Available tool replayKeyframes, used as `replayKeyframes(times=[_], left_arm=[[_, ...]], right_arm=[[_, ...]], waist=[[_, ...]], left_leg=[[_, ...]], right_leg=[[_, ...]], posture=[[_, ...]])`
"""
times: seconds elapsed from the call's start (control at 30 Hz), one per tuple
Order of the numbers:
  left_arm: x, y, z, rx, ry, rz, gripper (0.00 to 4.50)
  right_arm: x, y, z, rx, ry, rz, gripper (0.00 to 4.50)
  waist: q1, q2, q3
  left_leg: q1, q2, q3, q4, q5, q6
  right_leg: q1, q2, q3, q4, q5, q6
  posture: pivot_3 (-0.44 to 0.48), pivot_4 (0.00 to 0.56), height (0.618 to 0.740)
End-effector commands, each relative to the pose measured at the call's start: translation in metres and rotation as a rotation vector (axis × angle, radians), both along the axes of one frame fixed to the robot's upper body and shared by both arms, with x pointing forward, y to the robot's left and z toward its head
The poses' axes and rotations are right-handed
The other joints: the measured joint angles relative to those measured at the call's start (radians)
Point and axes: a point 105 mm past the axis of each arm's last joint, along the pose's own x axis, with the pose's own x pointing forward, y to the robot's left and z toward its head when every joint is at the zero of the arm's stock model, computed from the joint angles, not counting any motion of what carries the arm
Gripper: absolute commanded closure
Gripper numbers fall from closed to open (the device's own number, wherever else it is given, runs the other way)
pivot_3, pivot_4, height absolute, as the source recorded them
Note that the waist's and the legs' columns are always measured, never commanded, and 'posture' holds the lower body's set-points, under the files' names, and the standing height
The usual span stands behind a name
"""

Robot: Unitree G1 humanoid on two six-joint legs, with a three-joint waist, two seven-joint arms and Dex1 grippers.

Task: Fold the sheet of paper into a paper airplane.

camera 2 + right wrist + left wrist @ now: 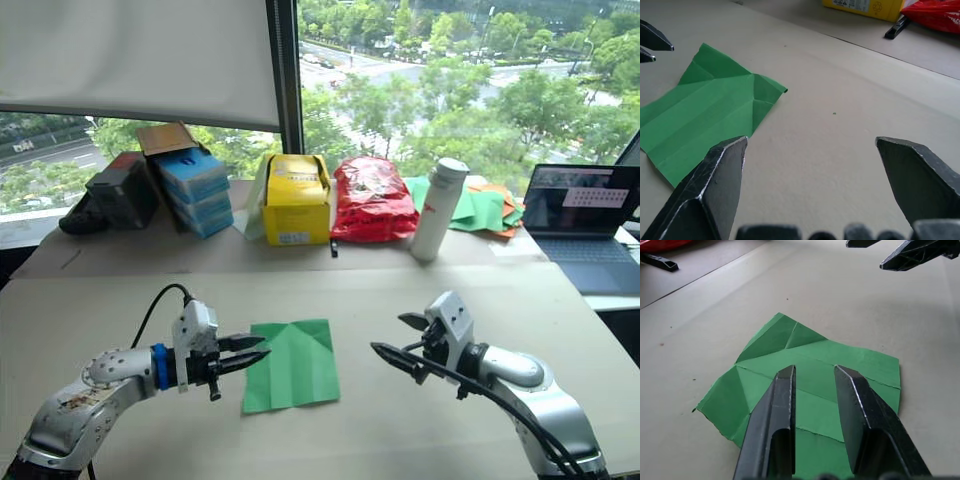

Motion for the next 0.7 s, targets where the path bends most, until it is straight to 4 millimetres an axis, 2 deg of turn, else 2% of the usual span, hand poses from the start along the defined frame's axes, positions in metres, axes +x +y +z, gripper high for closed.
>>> replayKeyframes(times=[0.03,0.33,0.53,0.63,0.7], left_arm=[[0.005,0.001,-0.015,0.092,-0.011,0.011,4.48],[0.000,-0.001,-0.047,0.250,0.078,-0.005,4.48],[-0.006,-0.001,-0.063,0.298,0.120,-0.028,4.48],[-0.006,-0.002,-0.064,0.290,0.123,-0.028,4.50],[-0.006,-0.001,-0.065,0.292,0.122,-0.026,4.50]], right_arm=[[-0.002,0.005,0.013,-0.025,-0.074,0.018,0.00],[-0.008,0.013,0.015,-0.084,-0.063,0.061,0.00],[-0.026,0.028,0.009,-0.139,0.019,0.171,0.00],[-0.030,0.032,0.006,-0.156,0.027,0.192,0.71],[-0.036,0.036,0.003,-0.158,0.044,0.224,1.40]], waist=[[-0.004,0.000,0.000],[0.004,0.000,0.000],[0.004,0.000,0.000],[0.004,0.000,0.000],[0.005,0.000,0.000]], left_leg=[[0.000,0.000,0.000,0.000,0.000,0.000],[0.000,0.000,0.000,0.001,0.000,0.001],[0.002,0.000,0.000,0.000,0.000,0.001],[0.002,0.000,0.000,0.001,0.000,0.001],[0.002,0.000,0.000,0.001,0.000,0.001]], right_leg=[[0.000,0.001,0.000,0.000,0.000,0.000],[0.001,0.001,0.000,0.000,0.000,0.000],[0.002,0.001,0.000,0.000,0.000,0.000],[0.002,0.000,0.000,0.000,0.000,0.000],[0.002,0.000,0.000,0.000,0.000,0.000]], posture=[[0.000,0.150,0.740],[0.000,0.150,0.740],[0.000,0.150,0.740],[0.000,0.150,0.740],[0.000,0.150,0.740]])
